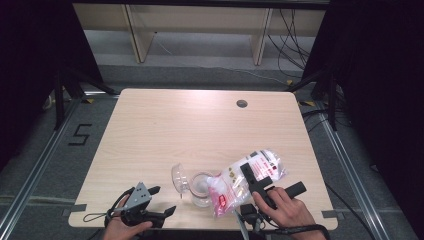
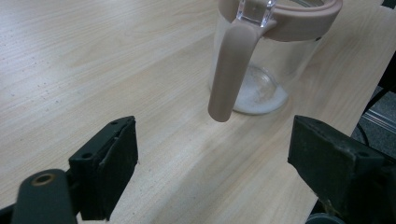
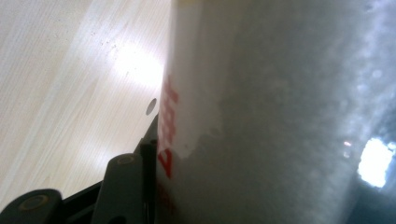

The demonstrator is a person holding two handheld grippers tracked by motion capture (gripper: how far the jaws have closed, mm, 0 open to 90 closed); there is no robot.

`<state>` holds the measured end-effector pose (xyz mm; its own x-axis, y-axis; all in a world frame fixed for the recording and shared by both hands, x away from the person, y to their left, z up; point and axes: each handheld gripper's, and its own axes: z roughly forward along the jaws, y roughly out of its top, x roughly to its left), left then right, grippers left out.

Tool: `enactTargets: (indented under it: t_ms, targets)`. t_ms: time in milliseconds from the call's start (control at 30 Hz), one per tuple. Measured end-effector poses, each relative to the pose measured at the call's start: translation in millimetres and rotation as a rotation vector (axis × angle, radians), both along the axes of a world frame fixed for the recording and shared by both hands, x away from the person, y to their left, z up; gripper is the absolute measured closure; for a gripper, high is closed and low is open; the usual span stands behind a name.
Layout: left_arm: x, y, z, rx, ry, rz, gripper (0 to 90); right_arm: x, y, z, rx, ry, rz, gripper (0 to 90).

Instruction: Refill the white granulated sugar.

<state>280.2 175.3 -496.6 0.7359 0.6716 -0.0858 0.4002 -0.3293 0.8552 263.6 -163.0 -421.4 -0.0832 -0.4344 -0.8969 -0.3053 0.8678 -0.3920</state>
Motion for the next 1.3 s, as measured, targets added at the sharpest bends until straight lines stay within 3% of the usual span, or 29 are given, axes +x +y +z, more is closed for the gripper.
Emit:
enactTargets:
  t_ms: [467,500,533,567,633,767,1300]
  targets:
    - [-0.2,-0.2,0.1,0.001,0.001,-0.002,15.6,-1.0,-0.4,-0.8,-0.001,-0.001,-0.002,50.8]
    - [-0.2,-0.2,0.1,0.002,0.001,-0.002,15.6,0.3,0.4,2.1,-0.035,-0.011,0.025,51.1]
    - [-0.2,-0.2,0.1,0.002,0.001,-0.002,15.6,0.3,0.4,2.1,-0.035,-0.011,0.025,51.1]
    - [-0.1,-0.2,0.1,0.002,0.0,-0.003,15.6,-1.2,0.1,1.2,-0.008,-0.001,0.006,51.4]
    - [-0.2,-0.1,0.1,0.001,0.001,-0.002,15.6,-0.6,0.3,1.5,-0.02,-0.005,0.016,51.7]
    - [-0.1,-0.2,0.1,0.001,0.001,-0.002,15.6,-2.2,-0.2,-1.4,0.011,0.001,0.001,52.2]
    - [-0.1,-0.1,0.1,0.0,0.001,-0.002,15.6,-1.4,0.9,-2.3,0.029,0.031,0.032,54.1]
